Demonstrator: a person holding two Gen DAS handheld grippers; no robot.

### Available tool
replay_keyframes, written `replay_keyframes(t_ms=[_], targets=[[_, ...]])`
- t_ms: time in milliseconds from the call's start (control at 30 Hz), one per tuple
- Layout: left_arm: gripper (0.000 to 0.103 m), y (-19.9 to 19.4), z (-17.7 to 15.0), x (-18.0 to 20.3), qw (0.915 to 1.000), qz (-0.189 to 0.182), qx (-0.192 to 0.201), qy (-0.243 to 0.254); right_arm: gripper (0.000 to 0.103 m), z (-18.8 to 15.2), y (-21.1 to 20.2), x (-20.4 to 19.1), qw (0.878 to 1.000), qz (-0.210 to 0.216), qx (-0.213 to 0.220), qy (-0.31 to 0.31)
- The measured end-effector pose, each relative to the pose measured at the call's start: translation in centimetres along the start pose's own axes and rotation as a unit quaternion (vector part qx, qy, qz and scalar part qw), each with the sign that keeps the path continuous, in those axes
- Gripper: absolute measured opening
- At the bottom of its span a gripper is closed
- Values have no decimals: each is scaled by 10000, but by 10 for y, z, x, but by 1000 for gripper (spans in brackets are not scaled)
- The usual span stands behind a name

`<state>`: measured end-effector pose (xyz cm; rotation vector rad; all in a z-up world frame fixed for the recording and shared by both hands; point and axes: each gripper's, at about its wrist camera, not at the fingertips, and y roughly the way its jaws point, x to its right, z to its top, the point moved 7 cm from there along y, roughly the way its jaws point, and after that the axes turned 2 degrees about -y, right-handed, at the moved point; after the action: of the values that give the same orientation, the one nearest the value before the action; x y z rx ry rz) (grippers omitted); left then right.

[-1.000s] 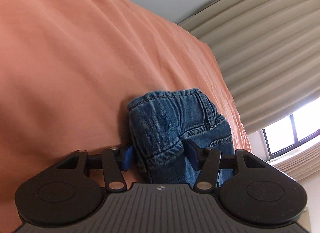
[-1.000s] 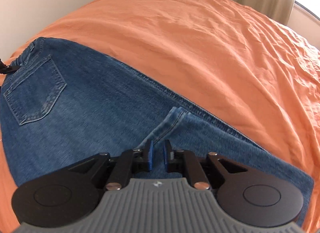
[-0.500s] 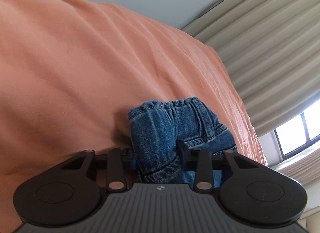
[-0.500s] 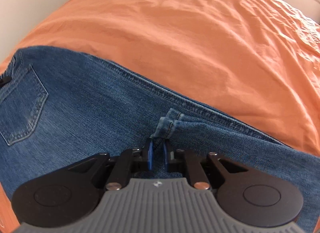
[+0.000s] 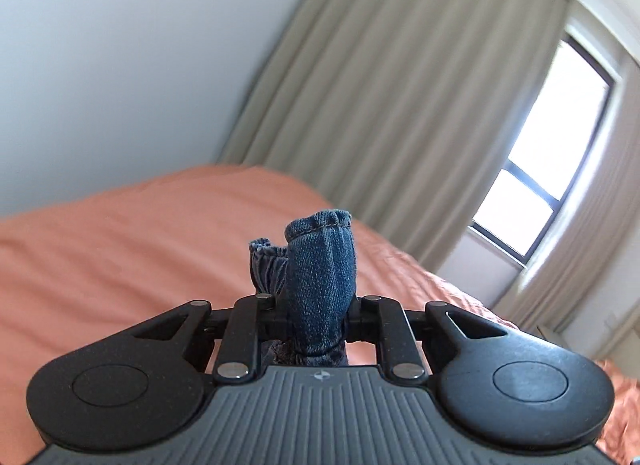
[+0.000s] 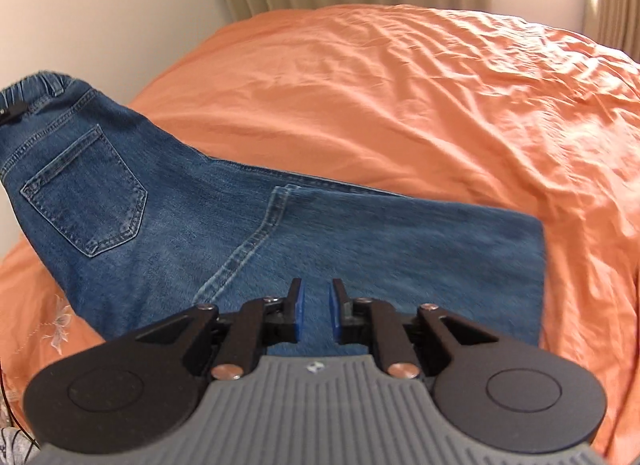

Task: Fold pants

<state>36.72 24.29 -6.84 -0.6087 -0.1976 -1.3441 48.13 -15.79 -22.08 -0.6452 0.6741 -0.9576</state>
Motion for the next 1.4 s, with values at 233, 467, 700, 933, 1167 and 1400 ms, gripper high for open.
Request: replay_keyframes(t_ms=[233, 467, 700, 933, 1167, 1400], targets=[[21, -34, -45, 152, 9846, -236, 146, 1724, 10, -41, -51, 27, 9980, 291, 330, 455], [21, -4, -165, 255, 9471, -335, -403, 3166, 10, -84, -83, 67, 9942, 325, 460, 918], [21, 8, -305, 269, 9051, -406, -1780, 3840, 10, -131, -103, 113, 9922, 143, 361, 1182], [51, 11, -345, 258, 8893, -903, -3349, 2980, 10, -149, -102, 139, 9902, 57, 281, 1368], [62, 11, -303, 257, 8904, -1748, -3815, 1761, 11, -127, -97, 122, 9928, 229, 364, 1117], [62, 34, -234, 215, 9153, -1171, -3082, 2311, 28, -65, -64, 95, 9920, 674, 551, 915]])
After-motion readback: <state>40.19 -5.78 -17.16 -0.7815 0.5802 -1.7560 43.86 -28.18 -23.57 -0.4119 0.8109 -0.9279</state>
